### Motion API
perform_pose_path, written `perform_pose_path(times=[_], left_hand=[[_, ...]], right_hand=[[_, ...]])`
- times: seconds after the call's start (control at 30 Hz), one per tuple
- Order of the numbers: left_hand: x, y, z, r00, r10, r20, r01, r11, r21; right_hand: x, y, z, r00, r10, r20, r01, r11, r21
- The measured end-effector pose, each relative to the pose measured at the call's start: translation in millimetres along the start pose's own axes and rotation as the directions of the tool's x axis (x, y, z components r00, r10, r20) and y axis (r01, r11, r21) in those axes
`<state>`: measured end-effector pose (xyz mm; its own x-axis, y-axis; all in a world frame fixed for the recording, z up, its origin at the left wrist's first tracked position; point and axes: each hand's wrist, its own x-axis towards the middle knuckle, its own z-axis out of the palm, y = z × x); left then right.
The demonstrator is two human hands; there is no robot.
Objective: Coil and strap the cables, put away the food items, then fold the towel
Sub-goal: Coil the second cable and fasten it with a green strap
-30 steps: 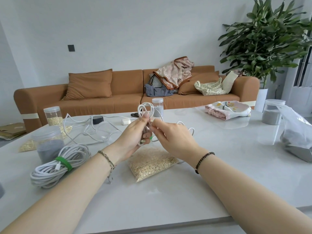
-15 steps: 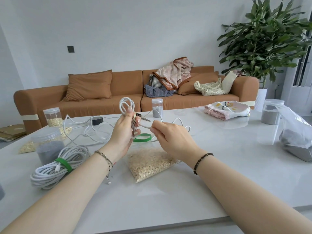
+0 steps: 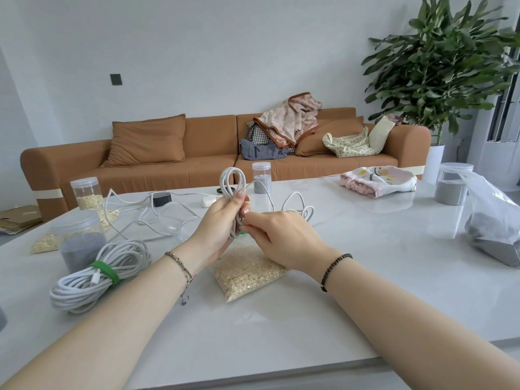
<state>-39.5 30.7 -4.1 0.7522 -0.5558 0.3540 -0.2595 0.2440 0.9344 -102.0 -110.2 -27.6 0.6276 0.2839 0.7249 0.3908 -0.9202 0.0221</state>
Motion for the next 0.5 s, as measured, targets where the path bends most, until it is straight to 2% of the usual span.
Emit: perform_pose_path(times=[0.23, 0.37, 0.5], left_hand=[[5.7, 3.6, -4.6, 0.996, 0.006, -0.085, -0.019, 0.989, -0.148], [10.9, 10.9, -19.4, 0.963, 0.02, -0.27, -0.109, 0.942, -0.318], [16.5, 25.8, -38.6, 0.876, 0.014, -0.481, -0.231, 0.889, -0.395]], right_hand=[[1.9, -2.5, -6.9, 0.993, 0.12, 0.02, -0.121, 0.991, 0.054], [1.4, 6.4, -8.6, 0.954, 0.259, 0.153, -0.271, 0.96, 0.071], [-1.1, 21.9, -2.4, 0.87, 0.391, 0.301, -0.404, 0.915, -0.022]])
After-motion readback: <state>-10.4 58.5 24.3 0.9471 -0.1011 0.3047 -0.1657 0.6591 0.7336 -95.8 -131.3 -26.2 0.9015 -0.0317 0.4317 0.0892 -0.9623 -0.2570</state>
